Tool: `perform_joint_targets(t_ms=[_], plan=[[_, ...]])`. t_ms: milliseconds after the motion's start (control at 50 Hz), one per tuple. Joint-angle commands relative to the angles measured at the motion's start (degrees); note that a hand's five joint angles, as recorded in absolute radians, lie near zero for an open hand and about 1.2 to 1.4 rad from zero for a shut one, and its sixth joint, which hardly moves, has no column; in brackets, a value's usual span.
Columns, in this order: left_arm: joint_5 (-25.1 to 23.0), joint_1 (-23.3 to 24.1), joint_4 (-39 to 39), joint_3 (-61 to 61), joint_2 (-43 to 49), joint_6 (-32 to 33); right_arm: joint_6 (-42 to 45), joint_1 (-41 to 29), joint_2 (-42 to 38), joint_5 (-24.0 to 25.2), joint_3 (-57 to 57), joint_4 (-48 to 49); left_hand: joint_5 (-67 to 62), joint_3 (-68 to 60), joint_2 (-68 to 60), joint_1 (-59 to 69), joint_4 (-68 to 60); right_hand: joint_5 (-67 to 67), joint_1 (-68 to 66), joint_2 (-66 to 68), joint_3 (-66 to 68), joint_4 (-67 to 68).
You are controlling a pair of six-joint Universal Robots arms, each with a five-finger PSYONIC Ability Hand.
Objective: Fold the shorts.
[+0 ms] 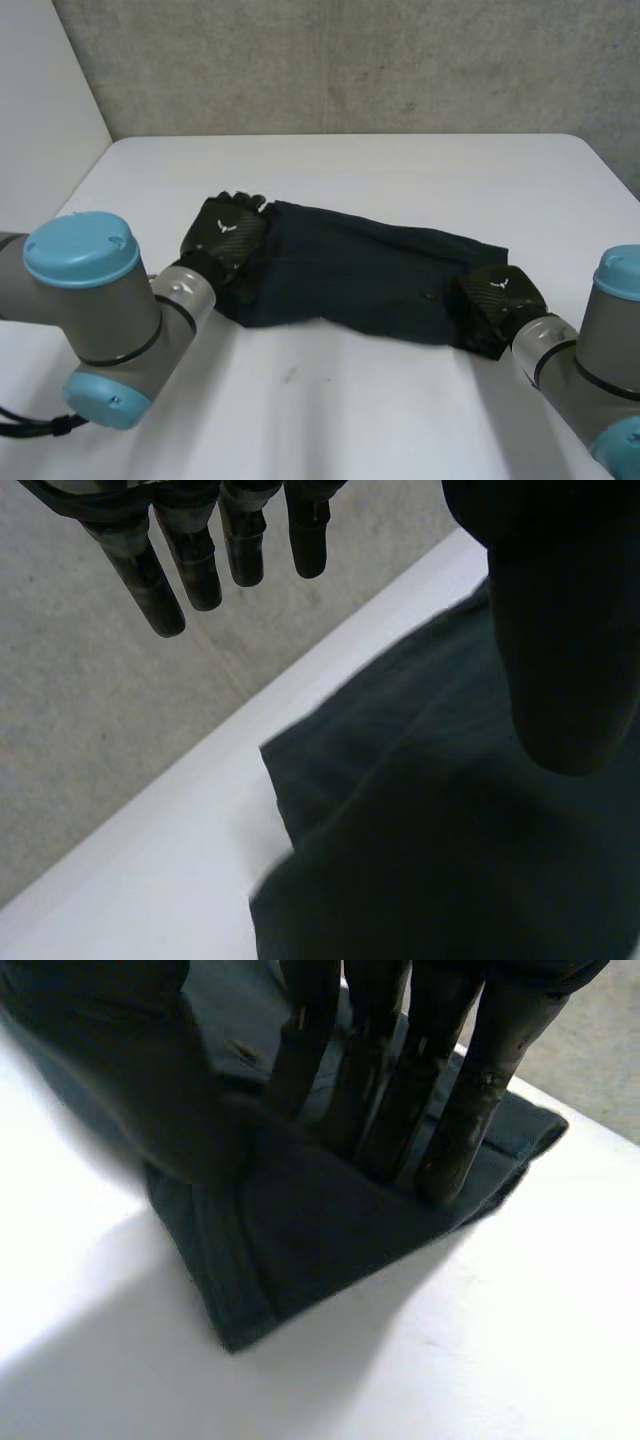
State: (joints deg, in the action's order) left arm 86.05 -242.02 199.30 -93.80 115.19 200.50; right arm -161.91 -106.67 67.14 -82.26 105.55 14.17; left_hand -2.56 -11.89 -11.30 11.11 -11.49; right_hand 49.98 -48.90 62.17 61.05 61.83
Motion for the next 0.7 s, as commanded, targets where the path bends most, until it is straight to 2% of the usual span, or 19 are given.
perform_joint_targets(t_ms=[20, 180, 260, 320, 420, 500, 520, 620, 660, 700], plan=[[-0.01, -0.90, 0.04, -1.30, -0.31, 0.15, 4.67, 2.60, -1.67, -1.33, -0.34, 2.27, 1.34, 0.66, 0.07, 0.12, 0.26, 20.02, -31.10, 17.83, 18.95, 18.17], [-0.01, -1.61, 0.04, -1.39, -1.63, 0.15, 6.25, 6.03, -0.79, -0.27, 1.50, 1.74, 1.34, 0.66, 0.07, 0.12, 0.26, 20.02, -31.10, 17.83, 18.95, 18.17], [0.08, -1.70, 0.04, -1.74, -2.95, 0.06, 10.55, 7.87, 4.04, -0.36, 2.03, 0.87, 1.34, 0.66, 0.07, 0.12, 0.26, 20.02, -31.10, 17.83, 18.95, 18.17], [0.08, -1.70, 0.04, -2.97, -4.97, 0.06, 17.93, 11.21, 7.55, -0.27, 1.42, -0.54, 1.34, 0.66, 0.07, 0.12, 0.26, 20.02, -31.10, 17.83, 18.95, 18.17], [-0.01, -1.78, 0.04, -4.73, -8.31, 0.06, 31.81, 12.27, 9.85, -0.62, -1.74, -3.09, 1.67, 1.00, 0.41, -0.22, 0.60, 20.02, -31.10, 17.83, 18.95, 18.17], [-0.01, -2.22, 0.04, -5.87, -10.33, 0.06, 37.63, 7.46, 9.76, -1.15, -5.96, -3.44, 1.68, 1.00, 0.41, -0.22, 0.60, 20.02, -31.10, 17.83, 18.95, 18.17], [-0.01, -2.57, 0.04, -6.31, -10.86, -0.02, 38.16, 2.66, 9.24, -0.80, -8.32, -3.44, 1.68, 1.00, 0.41, -0.22, 0.60, 20.02, -31.10, 17.83, 18.95, 18.17], [-0.01, -3.19, 0.04, -7.28, -11.91, -0.11, 38.51, -9.33, 3.09, -0.10, -15.54, -3.71, 1.68, 1.00, 0.41, -0.22, 0.60, 20.02, -31.10, 17.83, 18.95, 18.17], [0.08, -3.28, 0.04, -7.45, -12.09, -0.20, 38.78, -12.67, 1.07, 0.78, -17.47, -3.79, 1.84, 1.17, 0.58, -0.38, 0.76, 20.02, -31.10, 17.83, 18.95, 18.17], [0.08, -3.80, 0.04, -7.89, -12.18, -0.20, 39.04, -16.98, -1.83, 3.75, -19.24, -3.88, 1.84, 1.17, 0.58, -0.39, 0.77, 20.02, -31.10, 17.83, 18.95, 18.17]])
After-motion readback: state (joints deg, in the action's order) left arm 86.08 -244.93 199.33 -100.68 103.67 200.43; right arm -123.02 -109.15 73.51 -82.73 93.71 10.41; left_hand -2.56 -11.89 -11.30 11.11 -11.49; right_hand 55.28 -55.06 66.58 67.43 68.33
